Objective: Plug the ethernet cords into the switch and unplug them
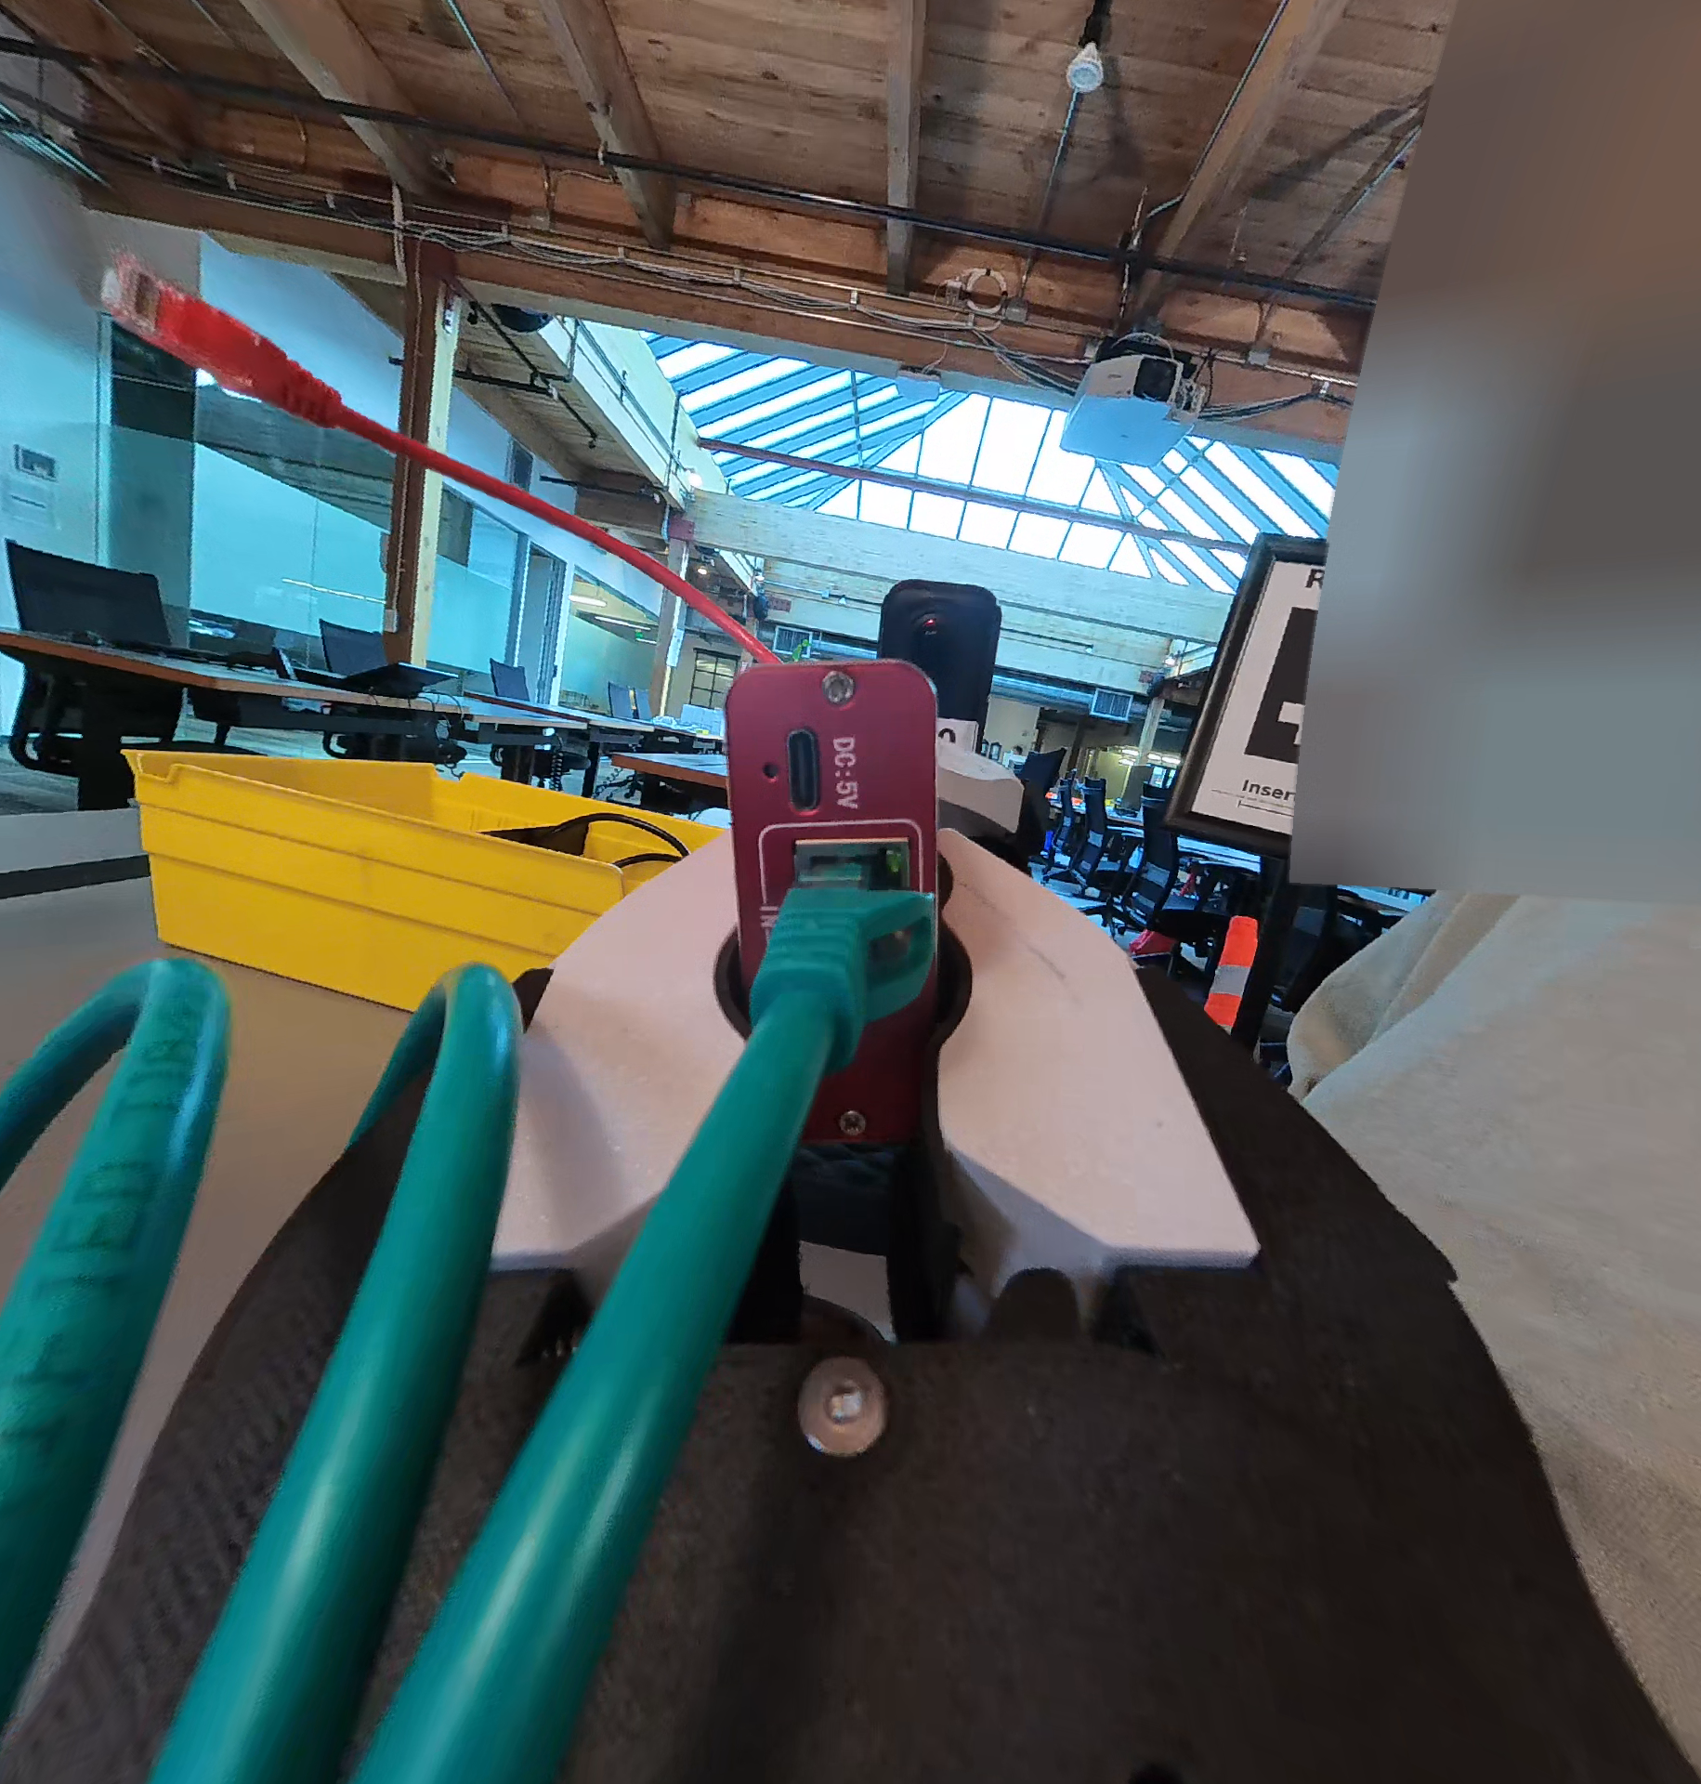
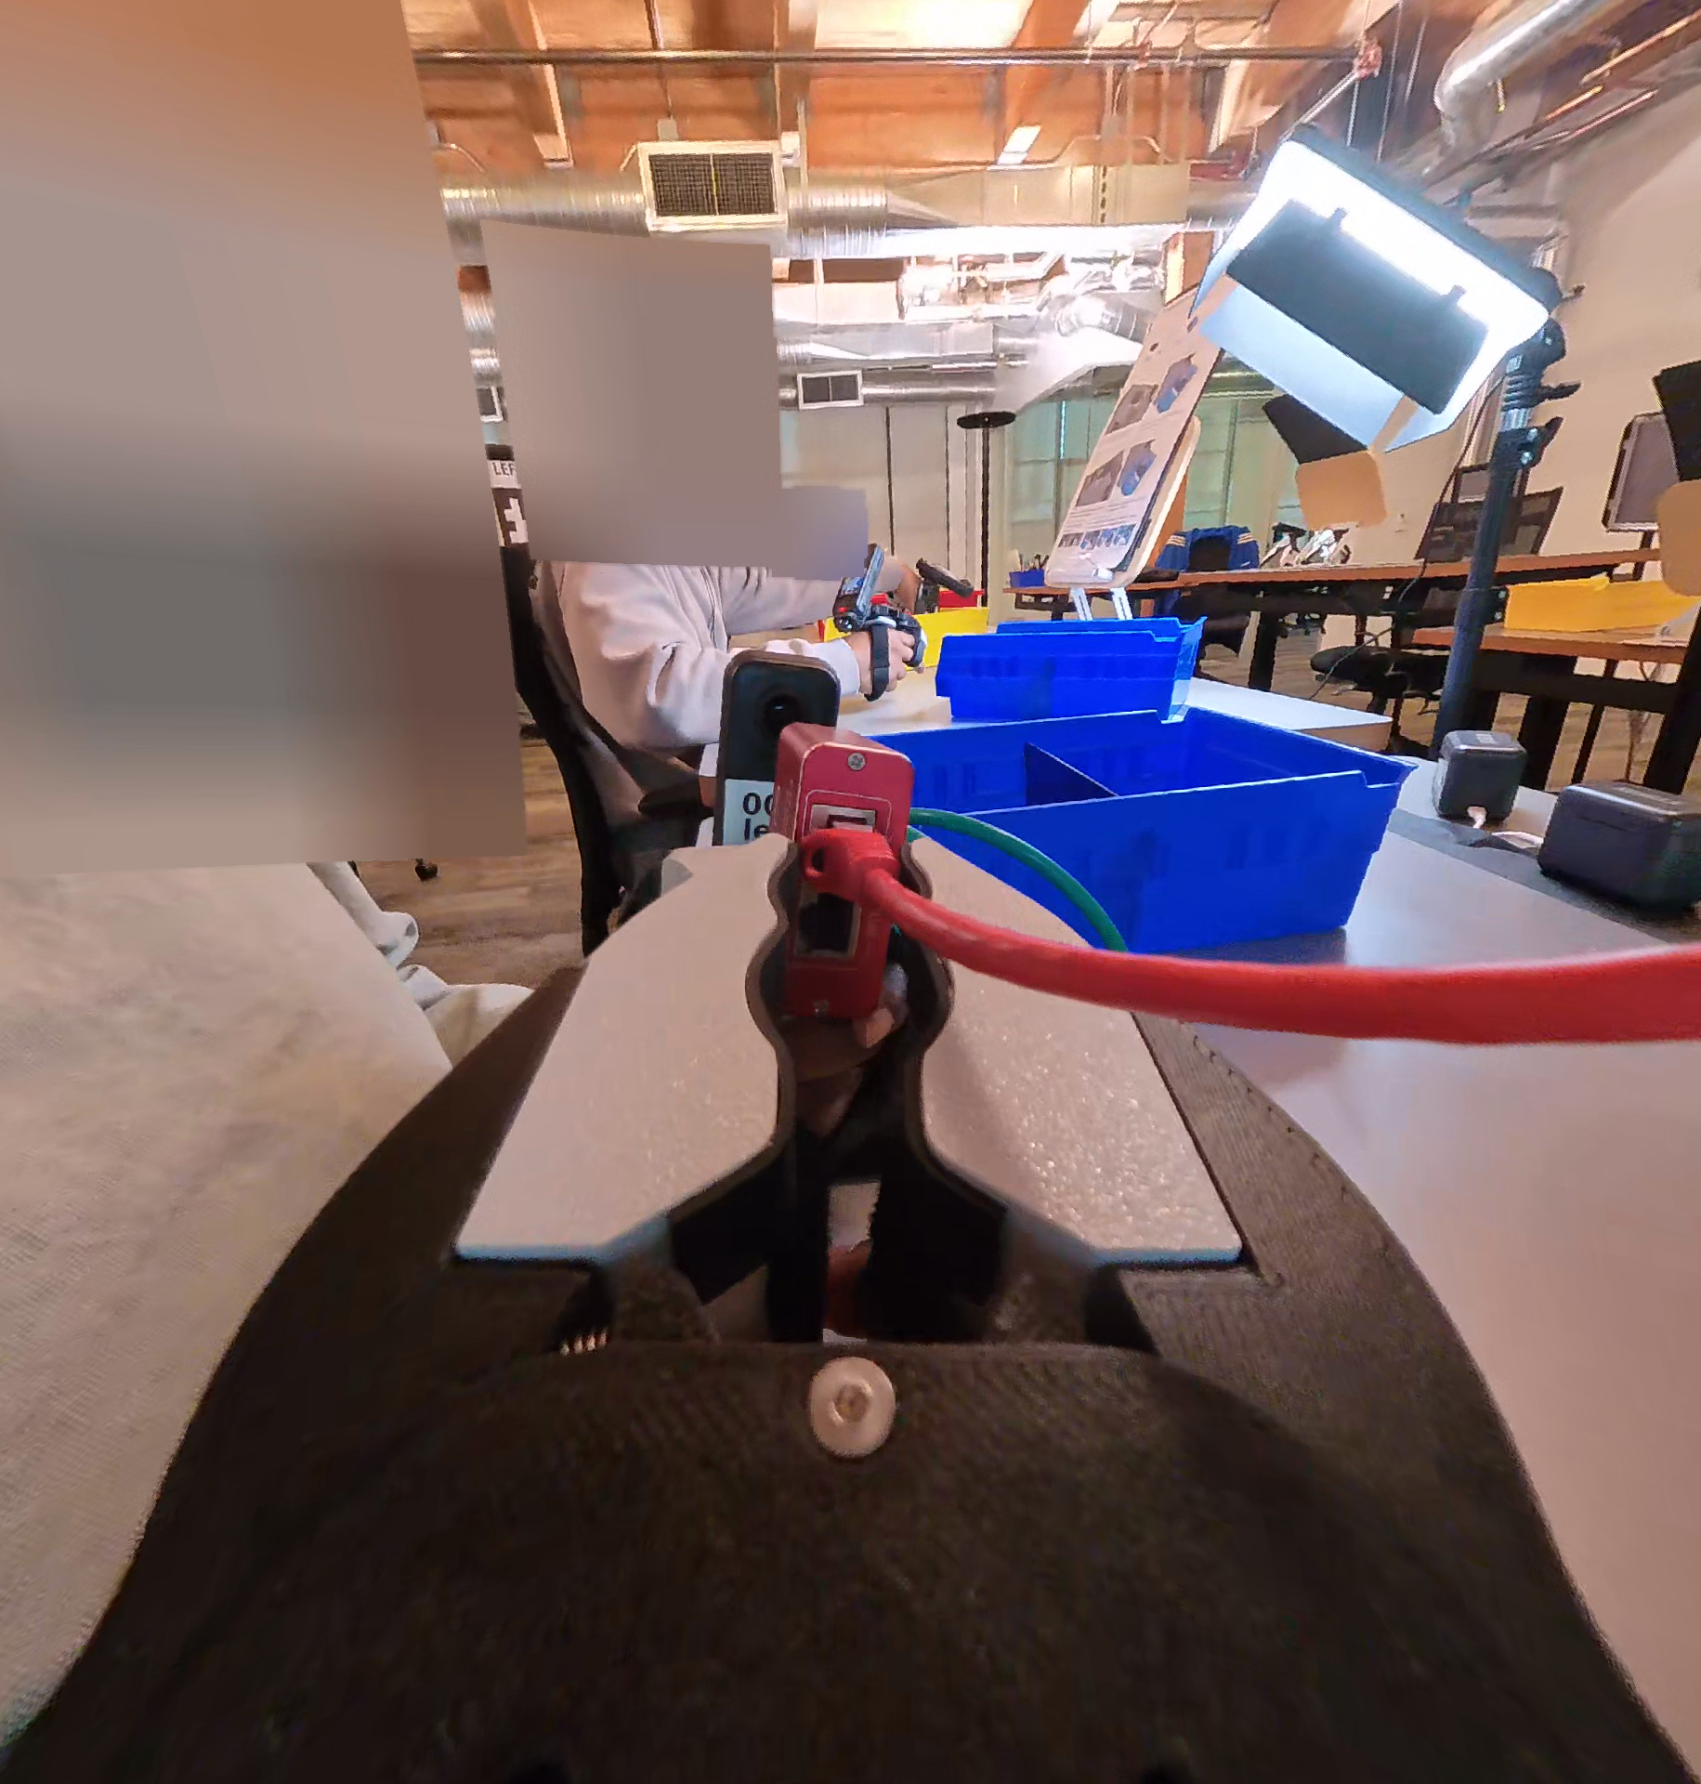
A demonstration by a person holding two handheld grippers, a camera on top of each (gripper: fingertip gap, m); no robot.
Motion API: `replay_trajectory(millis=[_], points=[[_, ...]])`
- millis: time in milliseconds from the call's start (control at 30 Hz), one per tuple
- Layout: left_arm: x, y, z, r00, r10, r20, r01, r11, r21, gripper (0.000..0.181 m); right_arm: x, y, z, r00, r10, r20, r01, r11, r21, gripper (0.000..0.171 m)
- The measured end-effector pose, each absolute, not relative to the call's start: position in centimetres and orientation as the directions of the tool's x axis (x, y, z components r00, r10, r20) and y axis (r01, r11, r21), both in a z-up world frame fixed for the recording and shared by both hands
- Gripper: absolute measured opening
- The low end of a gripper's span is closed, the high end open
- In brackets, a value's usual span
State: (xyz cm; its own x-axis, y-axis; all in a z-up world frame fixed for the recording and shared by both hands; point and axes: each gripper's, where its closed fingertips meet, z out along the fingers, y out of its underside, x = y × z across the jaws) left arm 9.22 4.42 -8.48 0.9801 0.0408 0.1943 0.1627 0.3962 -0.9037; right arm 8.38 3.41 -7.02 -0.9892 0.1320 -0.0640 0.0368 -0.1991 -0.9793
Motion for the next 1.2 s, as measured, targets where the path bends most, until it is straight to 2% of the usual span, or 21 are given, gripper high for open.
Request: replay_trajectory(millis=[133, 267, 367, 600, 633, 667, 700, 733, 800, 833, 933, 1033, 1200], points=[[8.7, 4.6, -8.6, 0.980, 0.081, 0.182, 0.137, 0.392, -0.910, 0.029, 7.9, 3.4, -7.1, -0.983, 0.183, -0.030, -0.006, -0.189, -0.982, 0.017], [8.1, 4.4, -8.7, 0.954, 0.298, 0.022, -0.081, 0.329, -0.941, 0.030, 7.0, 3.5, -7.2, -0.960, 0.280, 0.019, -0.073, -0.184, -0.980, 0.017], [8.0, 4.3, -8.7, 0.931, 0.363, -0.029, -0.146, 0.299, -0.943, 0.030, 6.7, 3.5, -7.2, -0.945, 0.323, 0.051, -0.120, -0.199, -0.973, 0.018], [8.6, 3.9, -7.4, 0.975, 0.185, 0.127, 0.035, 0.433, -0.901, 0.030, 7.3, 3.1, -5.7, -0.912, 0.394, 0.110, -0.203, -0.203, -0.958, 0.015], [8.5, 3.6, -7.2, 0.972, 0.187, 0.142, 0.043, 0.452, -0.891, 0.030, 6.8, 4.0, -5.2, -0.885, 0.453, 0.104, -0.226, -0.224, -0.948, 0.015], [8.8, 2.5, -6.5, 0.978, 0.165, 0.125, 0.022, 0.516, -0.856, 0.029, 5.5, 6.6, -4.2, -0.811, 0.580, 0.082, -0.281, -0.262, -0.923, 0.013], [9.6, 0.9, -5.3, 0.988, 0.081, 0.132, 0.055, 0.614, -0.788, 0.029, 4.5, 10.0, -3.6, -0.752, 0.656, 0.063, -0.322, -0.283, -0.904, 0.012], [9.8, -0.5, -4.6, 0.989, 0.011, 0.145, 0.100, 0.675, -0.731, 0.029, 4.0, 13.2, -3.4, -0.729, 0.684, 0.021, -0.310, -0.303, -0.901, 0.012], [8.7, -0.9, -4.8, 0.976, -0.019, 0.218, 0.171, 0.687, -0.707, 0.029, 3.1, 18.5, -4.0, -0.649, 0.761, -0.011, -0.271, -0.244, -0.931, 0.013], [8.5, -0.3, -5.2, 0.973, -0.009, 0.231, 0.178, 0.665, -0.726, 0.029, 2.7, 21.0, -4.5, -0.564, 0.826, 0.013, -0.258, -0.161, -0.953, 0.013], [8.8, 1.9, -6.3, 0.983, 0.064, 0.170, 0.105, 0.563, -0.820, 0.030, 1.7, 27.4, -7.3, -0.275, 0.956, 0.104, -0.070, 0.088, -0.994, 0.014], [9.0, 2.7, -6.9, 0.984, 0.101, 0.144, 0.073, 0.513, -0.855, 0.029, 1.6, 31.6, -10.3, -0.083, 0.984, 0.160, 0.153, 0.171, -0.973, 0.014], [8.3, 1.9, -6.5, 0.976, 0.076, 0.206, 0.128, 0.562, -0.817, 0.030, 1.4, 31.0, -11.7, -0.109, 0.977, 0.181, 0.220, 0.202, -0.955, 0.015]])
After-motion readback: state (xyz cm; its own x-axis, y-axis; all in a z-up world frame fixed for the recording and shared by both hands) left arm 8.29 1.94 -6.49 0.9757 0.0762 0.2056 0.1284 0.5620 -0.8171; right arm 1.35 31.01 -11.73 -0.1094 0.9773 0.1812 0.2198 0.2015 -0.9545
